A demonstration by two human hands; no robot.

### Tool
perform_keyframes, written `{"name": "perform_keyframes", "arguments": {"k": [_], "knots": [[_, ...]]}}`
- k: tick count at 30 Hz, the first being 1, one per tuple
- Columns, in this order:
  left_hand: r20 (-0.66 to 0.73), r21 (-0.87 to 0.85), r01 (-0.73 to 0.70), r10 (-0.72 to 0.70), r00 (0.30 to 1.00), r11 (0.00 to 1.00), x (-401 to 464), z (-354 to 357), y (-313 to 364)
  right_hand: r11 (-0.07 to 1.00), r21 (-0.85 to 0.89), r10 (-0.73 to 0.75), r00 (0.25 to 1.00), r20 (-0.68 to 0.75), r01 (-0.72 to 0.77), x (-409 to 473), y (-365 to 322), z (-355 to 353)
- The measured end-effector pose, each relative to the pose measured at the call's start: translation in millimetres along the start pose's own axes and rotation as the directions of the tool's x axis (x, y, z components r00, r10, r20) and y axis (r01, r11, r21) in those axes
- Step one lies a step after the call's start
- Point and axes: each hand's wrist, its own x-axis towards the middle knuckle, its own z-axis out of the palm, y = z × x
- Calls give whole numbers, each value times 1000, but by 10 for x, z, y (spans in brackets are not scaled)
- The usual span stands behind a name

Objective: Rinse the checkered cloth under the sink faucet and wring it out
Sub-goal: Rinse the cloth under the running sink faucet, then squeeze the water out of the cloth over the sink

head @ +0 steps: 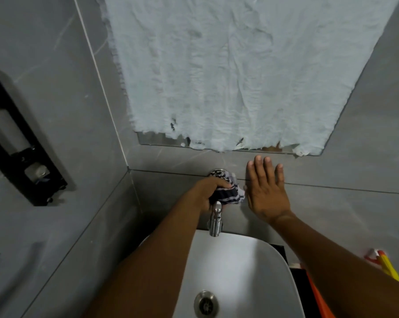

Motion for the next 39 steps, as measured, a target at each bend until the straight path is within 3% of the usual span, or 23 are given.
{"name": "perform_keyframes", "arguments": {"k": [2, 4, 6, 7, 8, 10, 12, 15, 17, 19, 22, 24, 29, 31, 33, 34, 36, 39], "knots": [[-110, 187, -66, 87, 990, 980, -36, 67, -13, 998, 40, 38, 998, 52, -41, 20, -51, -119], [-194, 258, -143, 196, 961, 956, -77, 62, -130, 984, 130, 108, 989, 100, -120, -8, -187, -239], [-218, 241, -194, 248, 944, 951, -169, -11, -372, 890, 391, 200, 972, 123, -232, -109, -396, -365], [-201, 210, -243, 285, 937, 947, -214, -50, -532, 759, 571, 265, 949, 170, -314, -183, -505, -442], [-171, 182, -296, 326, 930, 938, -251, -85, -705, 512, 735, 361, 887, 287, -446, -246, -642, -562], [-124, 164, -355, 377, 918, 920, -348, -112, -1053, 11, 770, 396, 709, 583, -639, -407, -898, -670], [-210, 178, -334, 367, 906, 926, -420, -124, -1344, -37, 680, 249, 652, 716, -733, -612, -1052, -715], [-262, 165, -234, 271, 926, 958, -461, -137, -1623, -76, 640, 113, 631, 767, -765, -910, -1125, -761], [-224, -100, -93, 69, 972, 991, -481, -135, -1757, -75, 592, 91, 586, 805, -802, -1097, -1093, -726], [-62, -446, 89, -130, 990, 891, -568, -115, -1843, -88, 584, 82, 578, 812, -807, -1250, -1035, -758], [7, -662, 90, -113, 994, 744, -598, -37, -1889, -145, 625, 92, 618, 781, -768, -1500, -868, -847], [-10, -680, 85, -125, 992, 728, -514, 117, -1883, -167, 636, 221, 600, 769, -753, -1685, -676, -890], [-85, -429, -75, 43, 996, 900, -151, 895, -1832, -341, 611, 488, 421, 764, -714, -2182, -18, -985], [-35, -260, -119, 114, 993, 958, 23, 1339, -1803, -421, 572, 558, 295, 775, -704, -2422, 287, -982], [37, 57, -203, 201, 979, 978, 249, 1831, -1795, -475, 510, 618, 141, 774, -717, -2664, 586, -937], [95, 243, -265, 249, 964, 933, 393, 2055, -1827, -491, 474, 628, 81, 774, -731, -2774, 719, -890], [214, 551, -372, 304, 928, 747, 730, 2499, -1962, -494, 400, 631, -2, 775, -772, -2991, 981, -730], [342, 740, -430, 262, 903, 517, 1323, 2908, -2297, -362, 291, 663, -25, 748, -886, -3242, 1311, -314]]}}
